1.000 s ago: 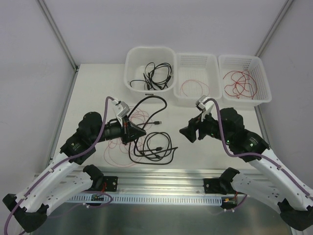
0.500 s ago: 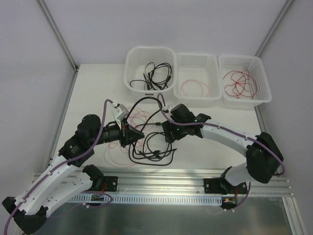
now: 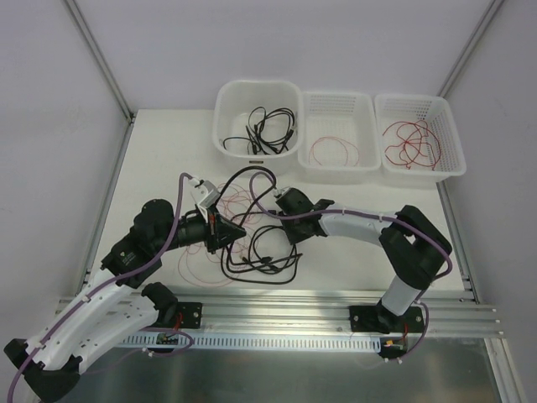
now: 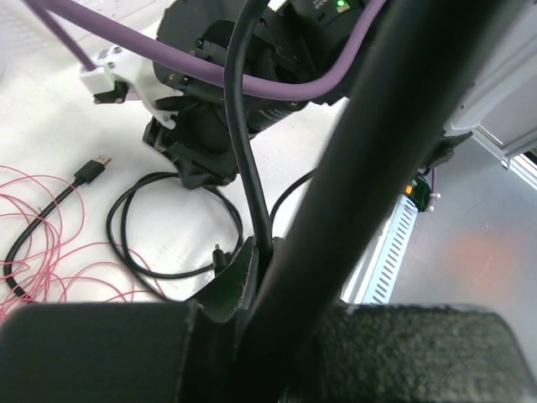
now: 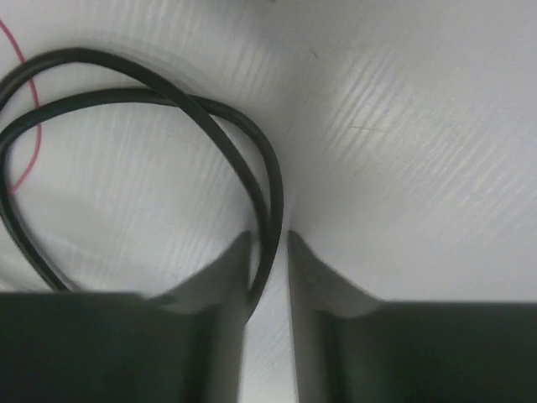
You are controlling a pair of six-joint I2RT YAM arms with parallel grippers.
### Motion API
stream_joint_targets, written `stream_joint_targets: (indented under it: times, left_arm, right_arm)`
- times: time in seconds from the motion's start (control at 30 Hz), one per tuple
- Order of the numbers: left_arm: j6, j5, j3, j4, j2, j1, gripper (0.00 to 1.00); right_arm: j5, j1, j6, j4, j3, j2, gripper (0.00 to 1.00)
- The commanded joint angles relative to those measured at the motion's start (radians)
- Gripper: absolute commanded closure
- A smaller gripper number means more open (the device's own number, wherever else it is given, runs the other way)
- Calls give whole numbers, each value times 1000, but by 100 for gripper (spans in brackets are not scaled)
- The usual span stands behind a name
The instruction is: Untangle the cables
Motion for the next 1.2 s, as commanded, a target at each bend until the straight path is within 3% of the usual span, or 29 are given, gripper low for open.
stream_joint_targets:
  times: [0.0, 0.07, 0.47, 0.7, 1.0, 1.17]
  left_arm:
    - [14, -60, -5, 23, -11, -7, 100]
    - [17, -103, -6, 16, -8, -7, 100]
    - [20, -302, -19, -15, 63, 19, 100]
    - [-8, -309, 26, -63, 196, 166, 100]
    - [-49, -313, 96, -144, 443, 209, 98]
    - [-94, -286, 69, -167, 556, 209, 83]
  right_arm:
    - [119, 6, 13, -30, -11, 19, 87]
    - [163, 3, -2, -56, -32, -19, 99]
    - [352, -133, -106, -281, -52, -448, 99]
    - [403, -245, -161, -416, 47, -712, 99]
    - [317, -258, -241, -429, 333, -687, 99]
    - [265, -265, -284, -318, 491, -543, 99]
